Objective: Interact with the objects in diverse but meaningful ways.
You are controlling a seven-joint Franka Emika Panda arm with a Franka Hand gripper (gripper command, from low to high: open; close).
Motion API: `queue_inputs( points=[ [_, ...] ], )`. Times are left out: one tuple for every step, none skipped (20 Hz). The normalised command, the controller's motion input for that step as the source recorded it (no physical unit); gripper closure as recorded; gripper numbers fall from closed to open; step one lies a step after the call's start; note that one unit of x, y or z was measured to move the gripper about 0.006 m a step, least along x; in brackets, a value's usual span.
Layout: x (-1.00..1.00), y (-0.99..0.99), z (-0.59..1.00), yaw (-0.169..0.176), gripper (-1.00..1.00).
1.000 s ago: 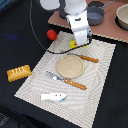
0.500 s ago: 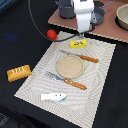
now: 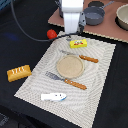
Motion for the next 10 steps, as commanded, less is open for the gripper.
queue_inputs(
  points=[
    [-0.74, -0.71, -0.44, 0.0, -1.0],
    [-0.76, -0.7, -0.47, 0.0, -1.0],
    [-0.77, -0.7, -0.49, 0.0, -1.0],
    [-0.77, -0.72, -0.49, 0.0, -1.0],
    [-0.76, -0.73, -0.5, 0.0, -1.0],
    [-0.76, -0.73, -0.53, 0.0, -1.0],
    [-0.75, -0.73, -0.55, 0.0, -1.0],
    [-0.75, -0.73, -0.56, 0.0, -1.0],
    [-0.75, -0.73, -0.55, 0.0, -1.0],
    [-0.77, -0.73, -0.53, 0.0, -1.0]
  ],
)
